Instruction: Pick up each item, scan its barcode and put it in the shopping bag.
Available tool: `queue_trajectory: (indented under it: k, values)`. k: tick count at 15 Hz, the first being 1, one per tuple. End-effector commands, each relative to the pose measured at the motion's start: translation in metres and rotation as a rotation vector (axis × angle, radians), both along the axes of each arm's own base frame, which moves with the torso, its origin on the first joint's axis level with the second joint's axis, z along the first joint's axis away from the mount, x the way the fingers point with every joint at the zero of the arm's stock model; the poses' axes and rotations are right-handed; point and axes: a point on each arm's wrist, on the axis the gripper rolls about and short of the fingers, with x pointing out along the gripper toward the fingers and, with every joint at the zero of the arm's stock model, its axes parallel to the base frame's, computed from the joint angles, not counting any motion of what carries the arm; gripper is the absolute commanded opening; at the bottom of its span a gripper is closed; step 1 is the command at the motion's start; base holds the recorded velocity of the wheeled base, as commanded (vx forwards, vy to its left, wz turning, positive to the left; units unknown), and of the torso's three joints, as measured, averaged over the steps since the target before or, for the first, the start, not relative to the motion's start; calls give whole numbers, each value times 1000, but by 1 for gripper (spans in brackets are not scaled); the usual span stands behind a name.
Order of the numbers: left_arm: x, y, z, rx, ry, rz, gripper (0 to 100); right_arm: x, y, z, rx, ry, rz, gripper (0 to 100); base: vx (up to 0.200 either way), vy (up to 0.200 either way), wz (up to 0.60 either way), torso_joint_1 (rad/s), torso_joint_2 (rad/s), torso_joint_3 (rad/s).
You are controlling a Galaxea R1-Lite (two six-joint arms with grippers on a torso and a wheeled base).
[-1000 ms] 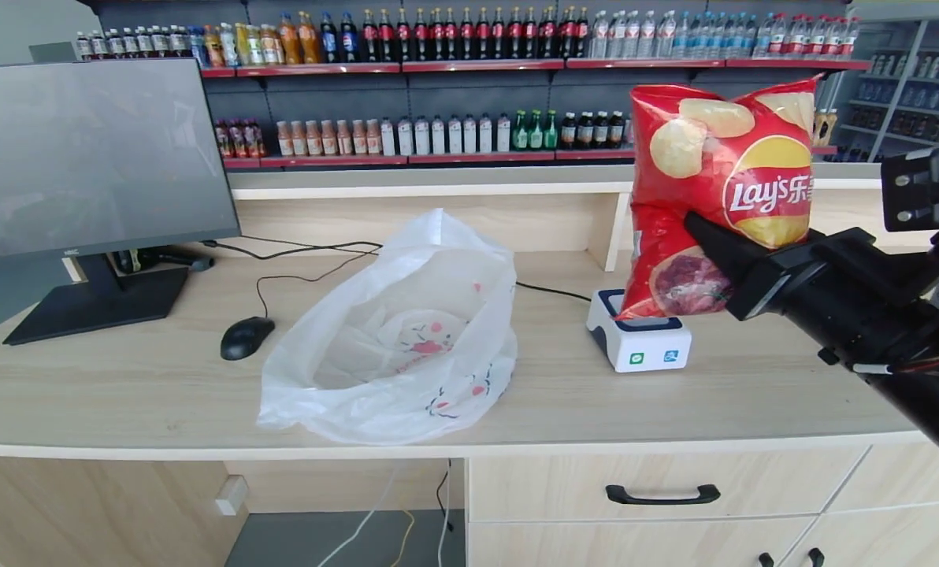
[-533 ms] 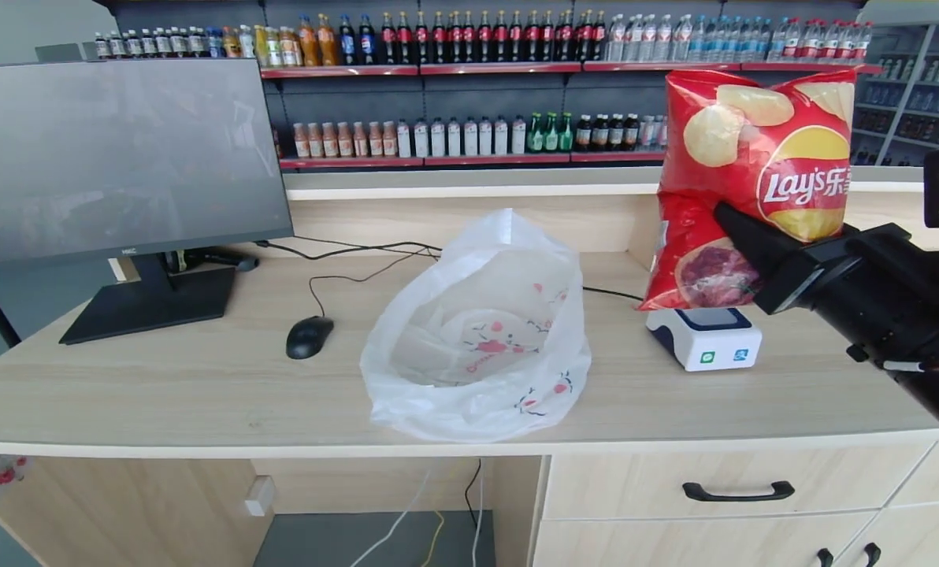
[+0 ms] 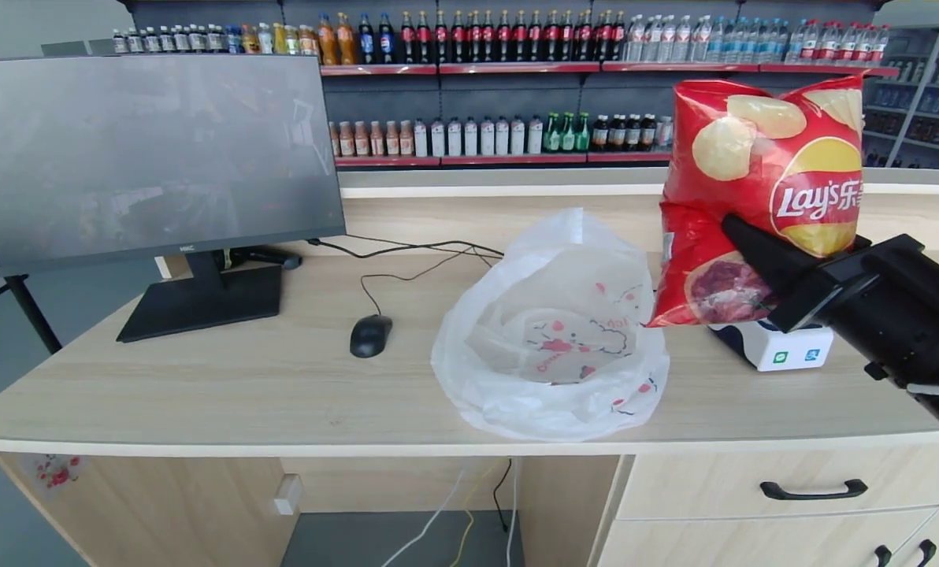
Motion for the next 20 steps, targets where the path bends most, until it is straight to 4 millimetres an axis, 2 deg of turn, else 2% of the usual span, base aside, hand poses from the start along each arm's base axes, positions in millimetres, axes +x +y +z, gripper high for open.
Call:
queue_trajectory:
  k: [1,5,10,12,14,15,19,20]
  values:
    - [0,0,0,-1,-1,-1,100,-2,-2,0,1,1,-5,0,0,0,0,0,0,0]
    - [0,0,0,-1,1,-1,100,-5,0,-2,-22,1,0,0,200,0,0,-4,-1,4]
    - [0,0,0,2,-1,-1,100,-2,-1,-1,-22,-2,-79,0,0,0,0,0,0,0]
    - [0,0,0,2,-1,-1,100,10,5,11,-1,-36,-65,0,0,0,0,0,0,0]
    - [0,0,0,2,-1,-1,100,24,19,23,42,-40,-18,0,0,0,0,0,0,0]
    - [0,0,0,2,-1,-1,100,26,34,25,96,-8,40,0,0,0,0,0,0,0]
    - [0,0,0,2,-1,-1,100,55,70,18,203,84,75,0,0,0,0,0,0,0]
    - [0,0,0,2,-1,-1,100,55,70,18,203,84,75,0,0,0,0,0,0,0]
